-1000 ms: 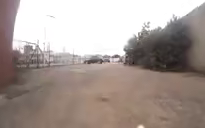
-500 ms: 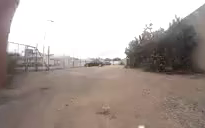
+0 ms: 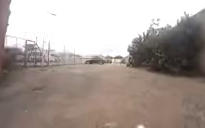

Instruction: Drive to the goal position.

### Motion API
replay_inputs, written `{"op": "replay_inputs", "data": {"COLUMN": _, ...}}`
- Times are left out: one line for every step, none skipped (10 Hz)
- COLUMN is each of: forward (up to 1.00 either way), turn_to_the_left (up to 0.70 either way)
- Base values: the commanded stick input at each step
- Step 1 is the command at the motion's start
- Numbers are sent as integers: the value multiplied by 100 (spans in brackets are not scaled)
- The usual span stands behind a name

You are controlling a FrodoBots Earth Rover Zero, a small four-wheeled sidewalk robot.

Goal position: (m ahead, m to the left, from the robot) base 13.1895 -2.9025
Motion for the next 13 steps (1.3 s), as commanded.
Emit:
{"op": "replay_inputs", "data": {"forward": 70, "turn_to_the_left": 0}}
{"op": "replay_inputs", "data": {"forward": 70, "turn_to_the_left": 0}}
{"op": "replay_inputs", "data": {"forward": 70, "turn_to_the_left": 0}}
{"op": "replay_inputs", "data": {"forward": 70, "turn_to_the_left": 0}}
{"op": "replay_inputs", "data": {"forward": 70, "turn_to_the_left": 0}}
{"op": "replay_inputs", "data": {"forward": 70, "turn_to_the_left": 0}}
{"op": "replay_inputs", "data": {"forward": 70, "turn_to_the_left": 0}}
{"op": "replay_inputs", "data": {"forward": 70, "turn_to_the_left": 0}}
{"op": "replay_inputs", "data": {"forward": 70, "turn_to_the_left": 0}}
{"op": "replay_inputs", "data": {"forward": 70, "turn_to_the_left": 0}}
{"op": "replay_inputs", "data": {"forward": 70, "turn_to_the_left": 0}}
{"op": "replay_inputs", "data": {"forward": 70, "turn_to_the_left": 0}}
{"op": "replay_inputs", "data": {"forward": 70, "turn_to_the_left": 0}}
